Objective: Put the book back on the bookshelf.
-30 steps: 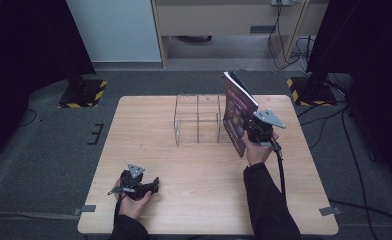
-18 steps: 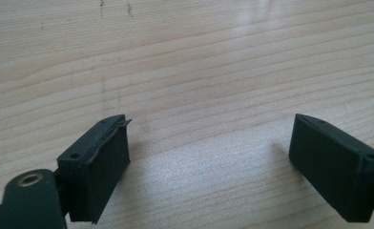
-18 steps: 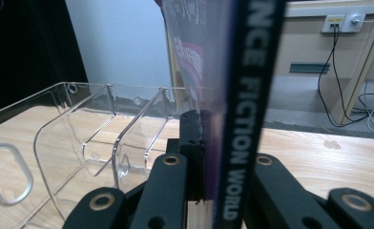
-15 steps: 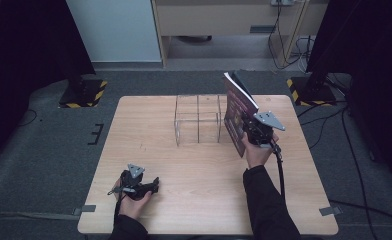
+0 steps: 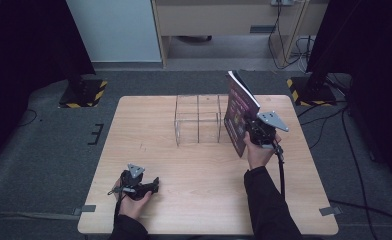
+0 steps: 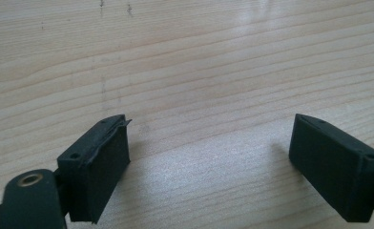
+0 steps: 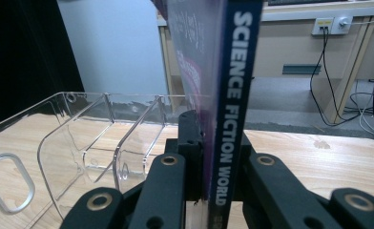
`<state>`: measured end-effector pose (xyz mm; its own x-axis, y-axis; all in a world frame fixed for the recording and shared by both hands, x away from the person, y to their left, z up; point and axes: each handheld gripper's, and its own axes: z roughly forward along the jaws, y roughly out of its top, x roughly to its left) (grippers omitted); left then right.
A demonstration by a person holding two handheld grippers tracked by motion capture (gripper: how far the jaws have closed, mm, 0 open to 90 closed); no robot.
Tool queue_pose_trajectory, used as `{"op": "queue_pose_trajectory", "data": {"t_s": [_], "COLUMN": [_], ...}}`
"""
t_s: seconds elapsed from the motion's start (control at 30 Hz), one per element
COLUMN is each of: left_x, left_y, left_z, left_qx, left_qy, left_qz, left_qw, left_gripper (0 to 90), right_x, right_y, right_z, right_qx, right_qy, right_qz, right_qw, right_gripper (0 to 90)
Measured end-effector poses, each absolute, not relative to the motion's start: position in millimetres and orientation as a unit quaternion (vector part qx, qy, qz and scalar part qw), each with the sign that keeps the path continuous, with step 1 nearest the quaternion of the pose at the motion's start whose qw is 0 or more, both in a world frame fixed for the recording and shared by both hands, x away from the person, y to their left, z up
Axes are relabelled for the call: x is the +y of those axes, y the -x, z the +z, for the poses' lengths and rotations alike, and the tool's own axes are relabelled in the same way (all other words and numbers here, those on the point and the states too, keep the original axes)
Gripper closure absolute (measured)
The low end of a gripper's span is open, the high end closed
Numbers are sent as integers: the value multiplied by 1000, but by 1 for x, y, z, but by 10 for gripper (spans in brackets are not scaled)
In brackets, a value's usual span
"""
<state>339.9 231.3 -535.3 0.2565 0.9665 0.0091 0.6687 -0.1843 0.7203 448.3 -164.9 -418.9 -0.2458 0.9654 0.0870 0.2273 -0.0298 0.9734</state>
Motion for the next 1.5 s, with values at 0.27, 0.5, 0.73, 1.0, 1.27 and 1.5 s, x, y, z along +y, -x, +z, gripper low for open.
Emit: {"op": "queue_pose_trajectory", "data": {"t_s": [0.27,0.5,0.73,1.0,1.27,1.5], "left_x": [231,231,231,231,231,231], "left_y": [-340,-340,-340,-340,-340,-340], "left_z": [-535,-535,-535,-535,-535,-535], "left_qx": [560,560,560,560,560,560], "left_qy": [-731,-731,-731,-730,-730,-730], "left_qz": [242,242,242,242,242,242], "left_qw": [308,307,307,307,307,307], "left_gripper": [126,126,126,125,125,125], "right_x": [-168,-174,-180,-189,-201,-220], "right_y": [-448,-451,-447,-436,-419,-400], "right_z": [-419,-421,-417,-409,-416,-449], "right_qx": [598,607,610,626,648,695], "right_qy": [-504,-500,-491,-477,-469,-461], "right_qz": [513,517,527,542,526,492], "right_qw": [353,337,330,295,289,249], "right_gripper": [693,469,321,223,156,127]}}
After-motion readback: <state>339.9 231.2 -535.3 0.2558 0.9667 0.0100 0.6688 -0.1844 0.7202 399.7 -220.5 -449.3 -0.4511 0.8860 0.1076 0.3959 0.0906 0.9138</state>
